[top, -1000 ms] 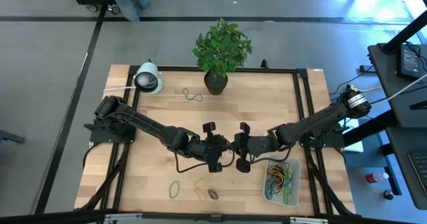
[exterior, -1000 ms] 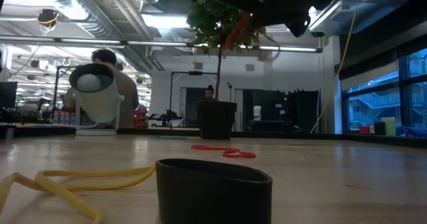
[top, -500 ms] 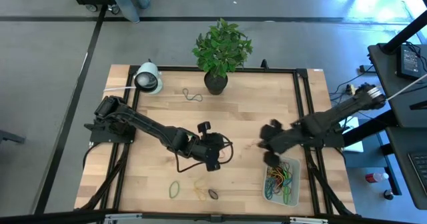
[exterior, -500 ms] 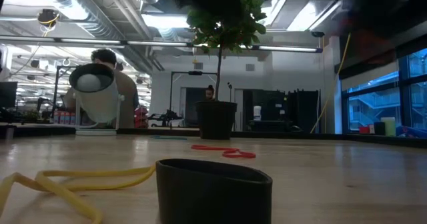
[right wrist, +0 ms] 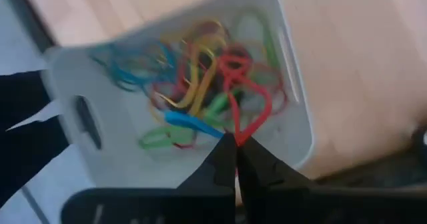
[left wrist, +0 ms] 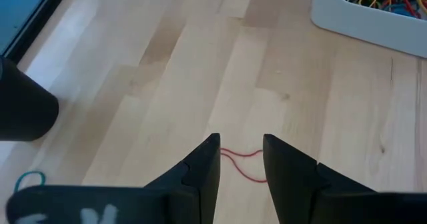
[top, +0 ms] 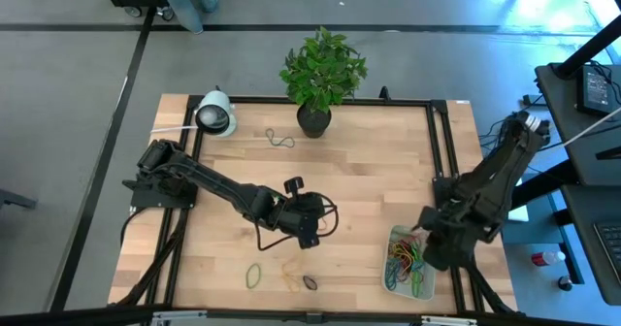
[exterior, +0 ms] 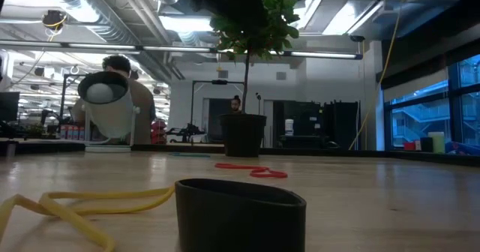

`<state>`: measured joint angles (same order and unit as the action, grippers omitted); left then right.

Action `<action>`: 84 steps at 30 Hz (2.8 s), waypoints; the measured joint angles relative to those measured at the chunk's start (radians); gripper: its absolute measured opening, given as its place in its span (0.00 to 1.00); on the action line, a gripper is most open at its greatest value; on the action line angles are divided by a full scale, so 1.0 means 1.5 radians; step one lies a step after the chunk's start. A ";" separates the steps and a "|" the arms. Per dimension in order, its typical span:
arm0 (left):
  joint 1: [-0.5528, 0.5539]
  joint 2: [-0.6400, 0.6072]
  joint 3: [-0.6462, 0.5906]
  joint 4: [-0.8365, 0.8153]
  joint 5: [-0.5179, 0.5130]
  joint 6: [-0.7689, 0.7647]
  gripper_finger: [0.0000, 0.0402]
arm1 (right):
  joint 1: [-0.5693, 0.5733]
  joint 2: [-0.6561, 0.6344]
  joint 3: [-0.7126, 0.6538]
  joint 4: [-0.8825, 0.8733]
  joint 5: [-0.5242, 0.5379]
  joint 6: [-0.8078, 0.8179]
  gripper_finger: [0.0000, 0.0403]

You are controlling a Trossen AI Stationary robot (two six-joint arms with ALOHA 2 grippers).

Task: Pick and place rubber bands into bin
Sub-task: Put the red rubber band into the gray bin

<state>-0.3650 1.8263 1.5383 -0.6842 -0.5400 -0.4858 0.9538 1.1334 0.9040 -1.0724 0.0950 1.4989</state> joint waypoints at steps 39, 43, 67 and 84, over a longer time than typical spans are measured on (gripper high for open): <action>0.018 0.000 0.000 -0.011 0.004 0.004 0.27 | 0.016 -0.068 -0.088 0.101 -0.001 0.056 0.42; 0.016 -0.001 -0.016 -0.029 0.070 0.020 0.24 | 0.016 -0.095 -0.088 0.102 0.001 0.041 0.42; -0.018 -0.442 -0.553 0.198 0.095 0.044 0.00 | -0.291 0.037 -0.082 0.488 0.208 -0.397 0.20; 0.073 -0.729 -0.724 0.193 0.197 0.204 0.00 | -0.519 0.533 0.462 0.134 0.089 -0.567 0.04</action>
<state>-0.2558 0.7324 0.4527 -0.3945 -0.2451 -0.1799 0.1757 1.9327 1.5964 -0.8706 0.2289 0.6485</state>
